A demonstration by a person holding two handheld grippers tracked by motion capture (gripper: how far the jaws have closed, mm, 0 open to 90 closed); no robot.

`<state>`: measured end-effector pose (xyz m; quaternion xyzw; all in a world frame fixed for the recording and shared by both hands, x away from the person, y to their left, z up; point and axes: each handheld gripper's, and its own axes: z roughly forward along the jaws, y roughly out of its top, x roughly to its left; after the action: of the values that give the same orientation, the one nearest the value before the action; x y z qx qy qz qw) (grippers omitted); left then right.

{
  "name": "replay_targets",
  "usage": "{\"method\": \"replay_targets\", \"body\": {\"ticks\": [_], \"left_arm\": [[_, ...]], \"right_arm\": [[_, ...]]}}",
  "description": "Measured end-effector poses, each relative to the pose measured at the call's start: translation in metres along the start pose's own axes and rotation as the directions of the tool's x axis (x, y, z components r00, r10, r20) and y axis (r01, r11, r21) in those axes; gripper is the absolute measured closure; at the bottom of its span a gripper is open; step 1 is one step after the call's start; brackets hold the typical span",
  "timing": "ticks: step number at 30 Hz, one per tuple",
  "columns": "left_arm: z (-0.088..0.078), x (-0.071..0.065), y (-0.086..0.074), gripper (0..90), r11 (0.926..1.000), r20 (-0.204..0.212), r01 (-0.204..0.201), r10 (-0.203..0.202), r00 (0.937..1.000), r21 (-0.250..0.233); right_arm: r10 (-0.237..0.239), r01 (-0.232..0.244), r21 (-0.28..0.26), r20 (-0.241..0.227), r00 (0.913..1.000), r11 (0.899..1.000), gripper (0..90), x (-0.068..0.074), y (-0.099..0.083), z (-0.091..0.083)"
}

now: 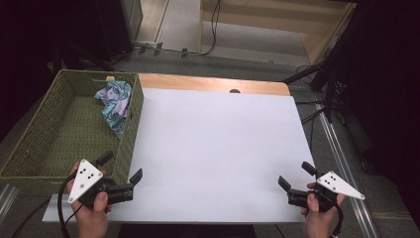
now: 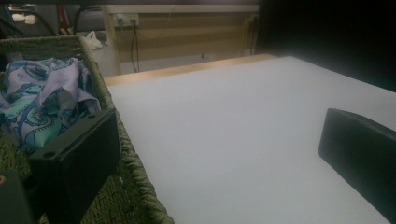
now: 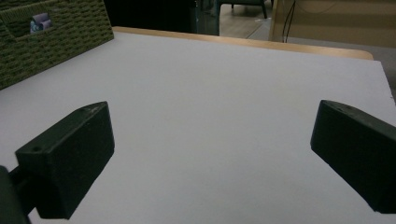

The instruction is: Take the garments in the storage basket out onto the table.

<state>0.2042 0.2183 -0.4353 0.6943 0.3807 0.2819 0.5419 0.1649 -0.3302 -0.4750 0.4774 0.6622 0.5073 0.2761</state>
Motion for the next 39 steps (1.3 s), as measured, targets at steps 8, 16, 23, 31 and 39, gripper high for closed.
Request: {"method": "replay_targets", "body": {"ticks": [8,16,23,31,39], "left_arm": [[0.0,0.0,0.006,0.0,1.0,0.006,0.003,-0.003,1.0,-0.002],[-0.002,0.003,0.024,0.0,0.9994,-0.022,0.027,-0.027,0.9994,0.021],[0.007,0.018,0.058,0.0,0.9987,-0.018,0.03,-0.029,0.9994,0.041],[0.025,0.037,0.078,0.0,0.9972,-0.019,0.038,-0.037,0.9991,0.064],[0.05,0.065,0.101,0.0,0.9957,-0.065,0.027,-0.021,0.9977,0.088]], "right_arm": [[0.001,-0.001,0.007,0.01,0.9999,1.0,0.0,-0.001,-0.002,-0.002],[-0.004,0.003,0.01,0.017,0.9999,1.0,0.0,-0.001,-0.002,-0.003],[-0.008,0.008,0.018,0.009,0.9999,1.0,0.0,0.002,-0.002,-0.001],[0.006,-0.006,-0.006,-0.01,0.9999,1.0,0.0,0.003,0.002,-0.004],[0.017,-0.017,-0.02,0.0,0.9999,1.0,0.0,-0.002,0.003,-0.006]]}}
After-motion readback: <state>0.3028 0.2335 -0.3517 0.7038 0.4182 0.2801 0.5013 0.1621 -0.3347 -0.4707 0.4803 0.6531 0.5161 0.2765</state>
